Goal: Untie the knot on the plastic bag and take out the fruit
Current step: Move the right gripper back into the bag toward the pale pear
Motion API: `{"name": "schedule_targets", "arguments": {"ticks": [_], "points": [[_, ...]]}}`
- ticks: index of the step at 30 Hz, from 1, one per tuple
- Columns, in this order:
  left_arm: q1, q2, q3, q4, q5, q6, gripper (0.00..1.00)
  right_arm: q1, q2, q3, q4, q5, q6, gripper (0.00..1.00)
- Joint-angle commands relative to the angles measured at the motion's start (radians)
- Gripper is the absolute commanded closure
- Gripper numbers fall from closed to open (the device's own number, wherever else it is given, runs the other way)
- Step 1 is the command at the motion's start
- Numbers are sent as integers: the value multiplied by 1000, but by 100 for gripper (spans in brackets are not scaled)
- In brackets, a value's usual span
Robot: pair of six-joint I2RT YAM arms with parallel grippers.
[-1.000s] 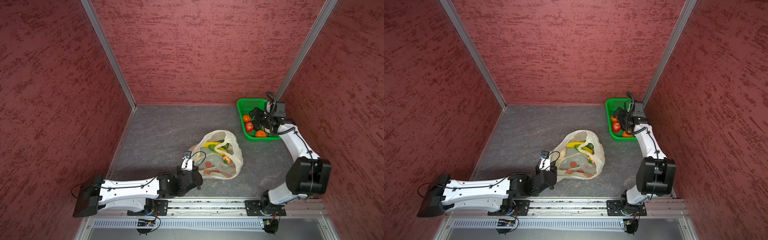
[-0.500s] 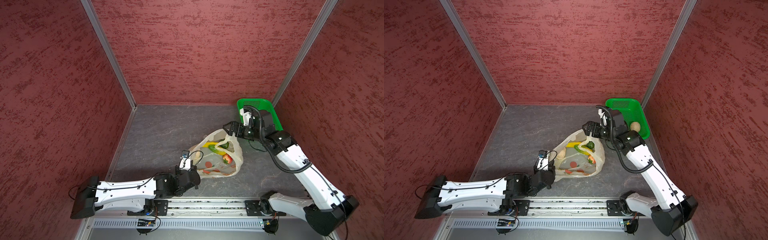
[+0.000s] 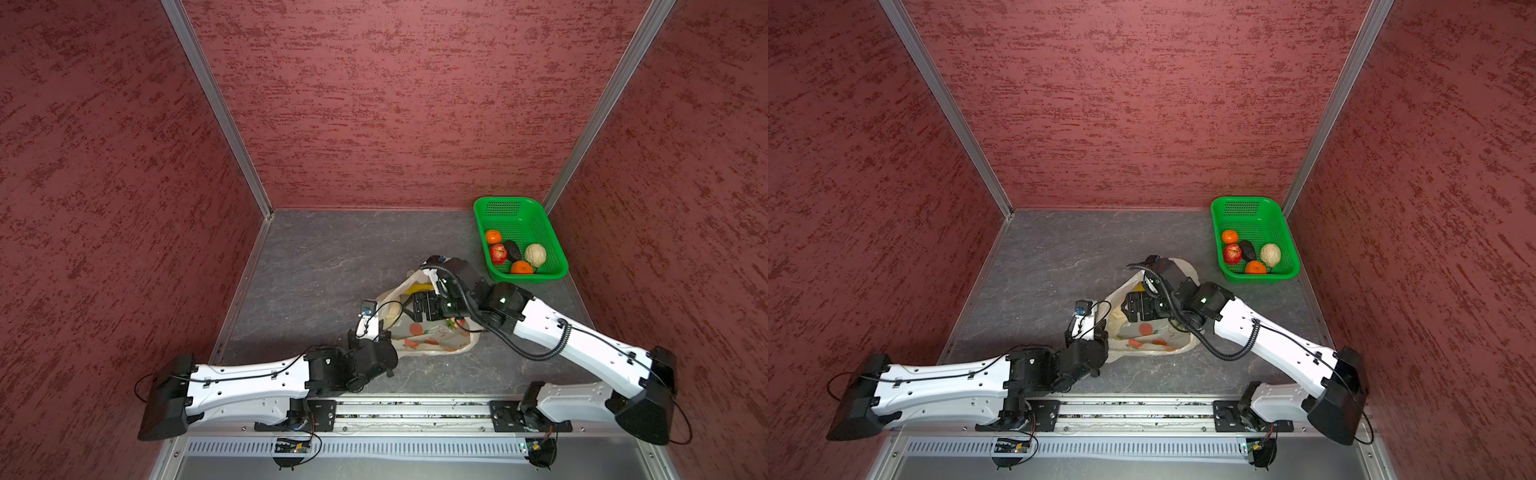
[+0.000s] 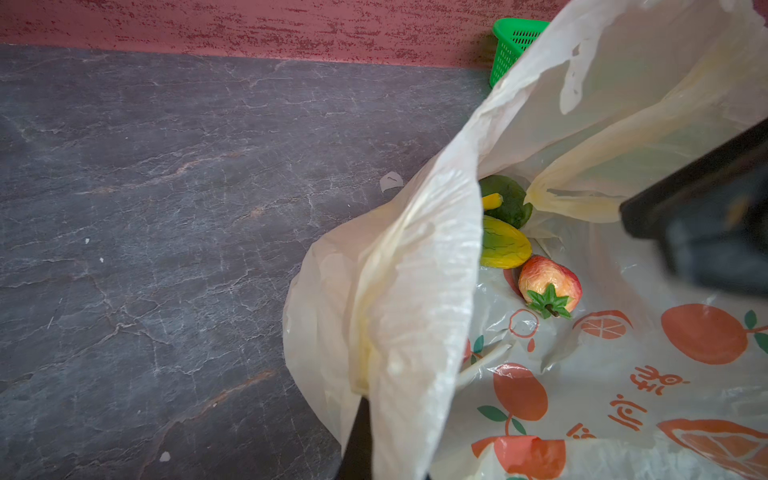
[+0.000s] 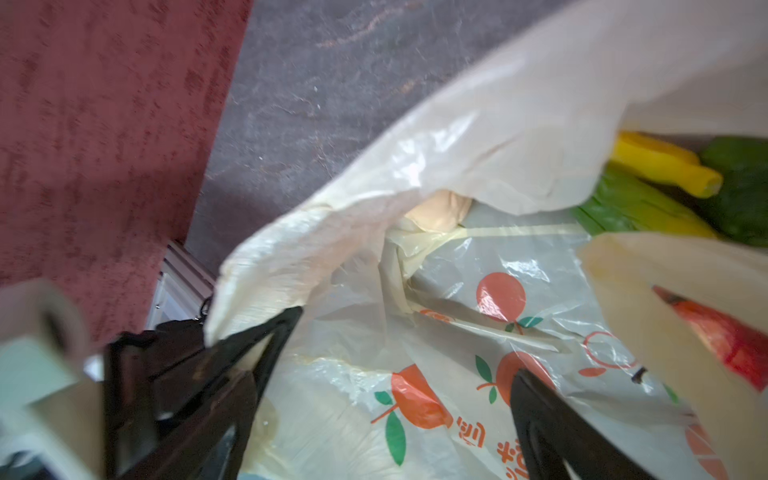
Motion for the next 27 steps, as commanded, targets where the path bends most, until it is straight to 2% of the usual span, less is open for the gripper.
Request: {"name": "schedule_targets", "arguments": {"ticks": [1, 6, 14, 19, 27], "points": [[6, -20, -11, 12, -14, 14, 100, 30, 21, -55, 85, 56, 2, 6], [14, -33, -10, 12, -13, 20, 100, 59, 57, -144, 182, 61, -1, 8], [27, -46, -6, 17, 2, 40, 100, 75, 206, -181, 316, 30, 34, 13], [29, -57, -10, 18, 19, 49, 100, 74, 305, -164, 408, 48, 108, 20], [31, -71, -39, 18, 70, 36, 100, 62, 371, -215, 683, 155, 302, 19]]}}
